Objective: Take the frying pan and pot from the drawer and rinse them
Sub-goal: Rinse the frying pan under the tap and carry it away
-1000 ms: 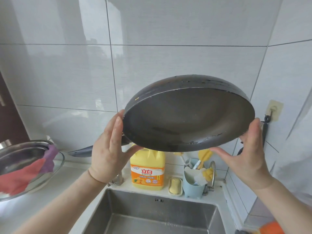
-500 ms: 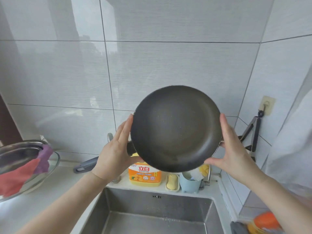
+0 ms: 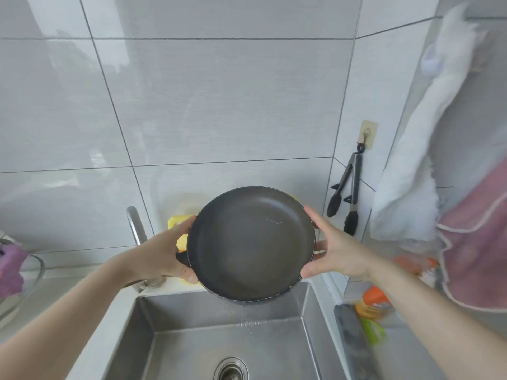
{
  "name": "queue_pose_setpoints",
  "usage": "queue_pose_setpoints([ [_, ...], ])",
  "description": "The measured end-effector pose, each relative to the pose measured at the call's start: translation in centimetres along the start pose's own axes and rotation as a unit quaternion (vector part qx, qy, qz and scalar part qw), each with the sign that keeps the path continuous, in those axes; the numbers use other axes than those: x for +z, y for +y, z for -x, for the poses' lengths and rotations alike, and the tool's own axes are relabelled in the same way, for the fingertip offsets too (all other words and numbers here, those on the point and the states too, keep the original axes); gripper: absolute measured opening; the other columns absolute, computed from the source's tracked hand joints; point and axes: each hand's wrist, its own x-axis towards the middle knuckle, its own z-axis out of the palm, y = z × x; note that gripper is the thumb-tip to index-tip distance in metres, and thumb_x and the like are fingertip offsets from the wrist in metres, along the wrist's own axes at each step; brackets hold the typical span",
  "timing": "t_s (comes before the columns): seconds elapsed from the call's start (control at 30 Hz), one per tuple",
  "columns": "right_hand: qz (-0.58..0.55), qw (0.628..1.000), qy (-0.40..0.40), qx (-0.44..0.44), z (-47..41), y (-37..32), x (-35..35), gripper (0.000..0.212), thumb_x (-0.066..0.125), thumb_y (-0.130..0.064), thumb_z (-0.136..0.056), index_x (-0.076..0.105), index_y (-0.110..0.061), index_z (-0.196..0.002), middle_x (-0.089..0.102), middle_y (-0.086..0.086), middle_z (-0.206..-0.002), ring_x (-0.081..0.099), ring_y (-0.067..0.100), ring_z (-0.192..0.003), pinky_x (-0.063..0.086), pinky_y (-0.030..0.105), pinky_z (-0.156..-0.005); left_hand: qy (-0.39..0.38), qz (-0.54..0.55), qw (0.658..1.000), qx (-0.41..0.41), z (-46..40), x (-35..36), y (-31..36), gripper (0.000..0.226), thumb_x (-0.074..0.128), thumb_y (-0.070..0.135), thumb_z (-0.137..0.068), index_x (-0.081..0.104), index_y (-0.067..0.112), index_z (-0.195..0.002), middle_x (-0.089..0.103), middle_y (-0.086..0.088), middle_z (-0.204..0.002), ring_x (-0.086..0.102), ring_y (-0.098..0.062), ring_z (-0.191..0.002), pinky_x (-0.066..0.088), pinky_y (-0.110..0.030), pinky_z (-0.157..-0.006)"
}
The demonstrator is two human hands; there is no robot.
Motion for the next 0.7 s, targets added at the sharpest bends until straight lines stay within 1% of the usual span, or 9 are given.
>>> queue_pose_setpoints([
  [0.17, -0.032, 0.999, 0.031, 0.017, 3.7, 1.4, -0.6, 0.126, 0.087, 0.003, -0.062, 0.013, -0.055, -0.147, 0.042, -0.021, -0.136, 0.070, 0.012, -0.096, 0.055, 0.024, -0.082, -0.033, -0.011, 0.999, 0.017, -0.3, 1.1, 2.3, 0.106, 0.085, 0.007, -0.067, 0.022, 0.065, -0.130, 0.059, 0.041, -0.099, 0.061, 0.004, -0.072, 0.045, -0.011, -0.068],
  [0.23, -0.051, 0.998, 0.047, 0.012, 5.8, 2.0, -1.3, 0.120, 0.084, 0.008, -0.064, 0.021, -0.064, -0.136, 0.048, -0.013, -0.134, 0.071, 0.014, -0.092, 0.055, 0.022, -0.076, -0.043, -0.006, 0.999, 0.024, -0.5, 2.2, 4.1, 0.105, 0.084, 0.005, -0.068, 0.024, 0.060, -0.135, 0.060, 0.041, -0.098, 0.063, 0.005, -0.073, 0.045, -0.010, -0.067],
  [0.3, -0.063, 0.996, 0.063, 0.033, 8.6, 2.9, -2.3, 0.121, 0.082, 0.013, -0.065, 0.020, -0.061, -0.138, 0.059, -0.001, -0.122, 0.072, 0.014, -0.084, 0.054, 0.020, -0.067, -0.056, 0.004, 0.998, 0.030, -0.6, 3.6, 6.2, 0.100, 0.082, 0.001, -0.070, 0.027, 0.057, -0.131, 0.063, 0.039, -0.085, 0.062, 0.008, -0.069, 0.043, -0.007, -0.063],
  [0.37, -0.079, 0.992, 0.082, 0.062, 11.8, 3.9, -3.6, 0.129, 0.082, 0.012, -0.064, 0.012, -0.055, -0.148, 0.065, 0.012, -0.114, 0.072, 0.020, -0.084, 0.057, 0.029, -0.065, -0.078, 0.002, 0.996, 0.048, -0.7, 5.3, 8.6, 0.104, 0.084, 0.005, -0.070, 0.023, 0.060, -0.134, 0.064, 0.038, -0.079, 0.061, 0.009, -0.069, 0.043, -0.009, -0.067],
  [0.4, -0.081, 0.990, 0.091, 0.069, 13.6, 4.3, -4.3, 0.130, 0.083, 0.009, -0.062, 0.010, -0.058, -0.147, 0.065, 0.015, -0.116, 0.072, 0.024, -0.087, 0.059, 0.037, -0.072, -0.091, 0.001, 0.994, 0.064, -0.6, 6.1, 10.1, 0.107, 0.086, 0.008, -0.068, 0.022, 0.065, -0.133, 0.065, 0.037, -0.088, 0.061, 0.010, -0.074, 0.044, -0.013, -0.074],
  [0.43, -0.072, 0.989, 0.107, 0.070, 15.4, 4.7, -5.1, 0.131, 0.084, 0.005, -0.061, 0.010, -0.062, -0.145, 0.063, 0.012, -0.123, 0.072, 0.025, -0.091, 0.059, 0.042, -0.080, -0.101, -0.001, 0.992, 0.079, -0.7, 7.1, 11.4, 0.109, 0.087, 0.011, -0.066, 0.022, 0.070, -0.131, 0.064, 0.036, -0.103, 0.062, 0.010, -0.081, 0.045, -0.017, -0.080],
  [0.5, -0.047, 0.987, 0.138, 0.062, 19.7, 5.5, -6.8, 0.130, 0.086, 0.000, -0.060, 0.010, -0.062, -0.145, 0.060, 0.000, -0.130, 0.072, 0.018, -0.095, 0.057, 0.037, -0.087, -0.122, 0.003, 0.987, 0.105, -0.9, 9.4, 14.4, 0.111, 0.088, 0.011, -0.063, 0.024, 0.071, -0.130, 0.056, 0.033, -0.125, 0.063, 0.008, -0.090, 0.045, -0.021, -0.086],
  [0.57, -0.050, 0.984, 0.158, 0.058, 24.6, 6.2, -8.3, 0.125, 0.084, 0.005, -0.064, 0.014, -0.063, -0.143, 0.068, -0.004, -0.118, 0.072, 0.016, -0.093, 0.056, 0.030, -0.086, -0.137, -0.003, 0.983, 0.125, -0.6, 12.3, 18.0, 0.110, 0.087, 0.011, -0.062, 0.024, 0.068, -0.131, 0.055, 0.038, -0.122, 0.061, 0.011, -0.087, 0.043, -0.021, -0.087],
  [0.7, -0.051, 0.966, 0.226, 0.111, 37.3, 8.1, -11.8, 0.129, 0.084, 0.002, -0.064, 0.006, -0.053, -0.150, 0.061, 0.002, -0.128, 0.072, 0.015, -0.092, 0.055, 0.023, -0.079, -0.183, -0.003, 0.965, 0.186, 0.6, 20.4, 27.3, 0.106, 0.087, 0.007, -0.063, 0.027, 0.062, -0.130, 0.060, 0.040, -0.108, 0.060, 0.016, -0.080, 0.045, -0.014, -0.077],
])
